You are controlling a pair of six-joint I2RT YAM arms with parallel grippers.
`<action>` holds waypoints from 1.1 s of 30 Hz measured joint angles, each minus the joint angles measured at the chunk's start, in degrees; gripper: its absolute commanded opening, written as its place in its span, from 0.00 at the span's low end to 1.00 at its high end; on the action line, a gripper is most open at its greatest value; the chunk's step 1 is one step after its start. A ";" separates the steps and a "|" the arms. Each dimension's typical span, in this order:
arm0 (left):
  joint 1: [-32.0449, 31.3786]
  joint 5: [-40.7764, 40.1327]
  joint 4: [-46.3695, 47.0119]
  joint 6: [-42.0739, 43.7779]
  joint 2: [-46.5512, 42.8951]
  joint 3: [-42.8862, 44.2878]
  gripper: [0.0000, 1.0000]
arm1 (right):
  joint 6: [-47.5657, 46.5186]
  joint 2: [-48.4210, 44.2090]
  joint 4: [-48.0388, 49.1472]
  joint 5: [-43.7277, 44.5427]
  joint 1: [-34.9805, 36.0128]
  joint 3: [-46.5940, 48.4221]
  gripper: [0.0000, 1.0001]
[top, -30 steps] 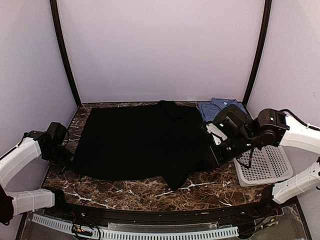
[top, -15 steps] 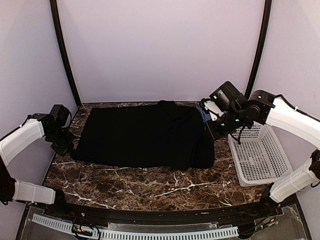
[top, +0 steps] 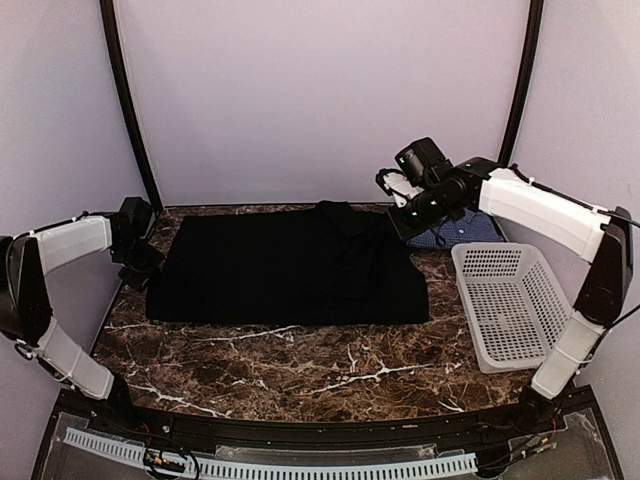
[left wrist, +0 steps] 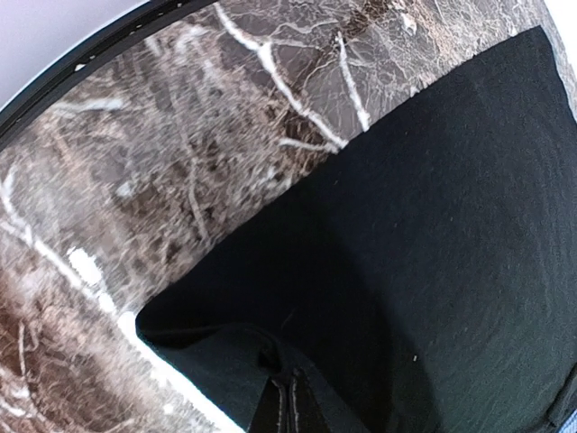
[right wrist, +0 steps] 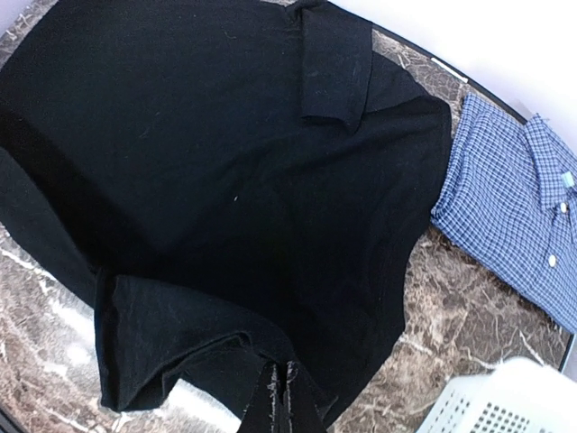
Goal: Fold and stack the mixed laundry pile
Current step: Fold the flattened T-shirt at the center of the board.
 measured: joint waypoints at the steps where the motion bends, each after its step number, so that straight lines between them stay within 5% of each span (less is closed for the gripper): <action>1: 0.24 0.15 0.61 0.13 1.03 0.44 0.00 | -0.66 1.40 0.55 -0.15 -0.44 0.70 0.00; 33: 3.15 2.60 7.28 0.76 14.38 4.31 0.00 | -7.91 22.91 5.53 -0.61 -4.72 16.17 0.00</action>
